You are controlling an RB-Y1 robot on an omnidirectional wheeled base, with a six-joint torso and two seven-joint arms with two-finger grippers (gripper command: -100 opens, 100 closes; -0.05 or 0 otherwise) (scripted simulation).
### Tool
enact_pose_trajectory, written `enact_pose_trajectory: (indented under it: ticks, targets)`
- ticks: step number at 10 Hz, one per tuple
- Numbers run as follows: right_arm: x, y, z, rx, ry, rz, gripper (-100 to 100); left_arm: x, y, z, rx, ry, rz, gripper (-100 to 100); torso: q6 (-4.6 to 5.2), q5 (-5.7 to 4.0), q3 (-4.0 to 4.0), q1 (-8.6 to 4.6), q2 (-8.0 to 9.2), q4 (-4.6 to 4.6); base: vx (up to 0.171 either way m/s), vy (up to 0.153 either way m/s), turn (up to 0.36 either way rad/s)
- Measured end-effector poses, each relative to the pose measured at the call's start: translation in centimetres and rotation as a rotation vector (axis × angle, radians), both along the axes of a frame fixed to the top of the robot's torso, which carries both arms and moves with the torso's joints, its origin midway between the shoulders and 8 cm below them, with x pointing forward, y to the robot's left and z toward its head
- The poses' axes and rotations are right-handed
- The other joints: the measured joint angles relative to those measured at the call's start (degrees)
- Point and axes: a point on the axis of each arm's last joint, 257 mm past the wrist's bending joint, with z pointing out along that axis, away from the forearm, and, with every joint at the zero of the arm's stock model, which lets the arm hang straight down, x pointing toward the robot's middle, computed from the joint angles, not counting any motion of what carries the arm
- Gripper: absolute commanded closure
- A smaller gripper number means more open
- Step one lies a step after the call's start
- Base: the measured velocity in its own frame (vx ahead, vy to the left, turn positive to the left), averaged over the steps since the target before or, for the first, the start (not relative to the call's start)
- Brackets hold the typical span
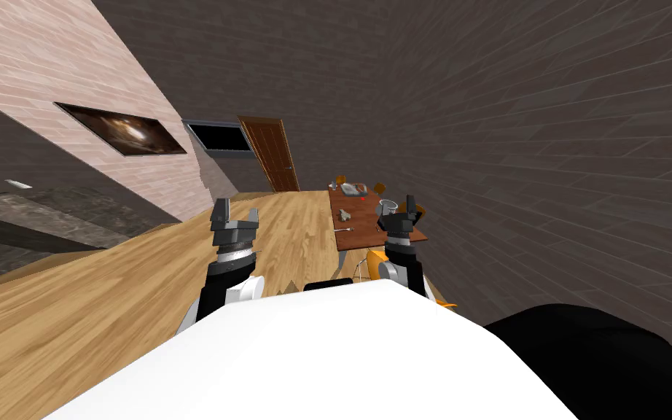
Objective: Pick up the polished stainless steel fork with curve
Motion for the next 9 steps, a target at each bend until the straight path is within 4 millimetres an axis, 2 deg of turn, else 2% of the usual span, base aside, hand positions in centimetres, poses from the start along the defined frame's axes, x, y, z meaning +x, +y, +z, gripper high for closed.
enact_pose_trajectory:
  ticks: [2, 5, 9]
  targets:
    - [0.2, 0.5, -0.5, -0.039, 0.017, 0.019, -100, 0.0, 0.0, 0.0, 0.0, 0.0, 0.0, 0, -0.01, 0.03, 0.09, 0.14, 0.17, 0.03, -0.059, 0.058, 0.07]
    - [1.0, 2.0, -1.9, -0.131, 0.062, 0.06, -100, 0.0, 0.0, 0.0, 0.0, 0.0, 0.0, 0, -0.01, 0.09, 0.18, 0.39, 0.31, 0.07, -0.075, 0.104, 0.105]
    - [2.5, 3.8, -5.2, -0.256, 0.135, 0.111, -100, 0.0, 0.0, 0.0, 0.0, 0.0, 0.0, 0, -0.03, 0.08, 0.12, 0.35, 0.22, 0.05, -0.045, 0.084, 0.104]
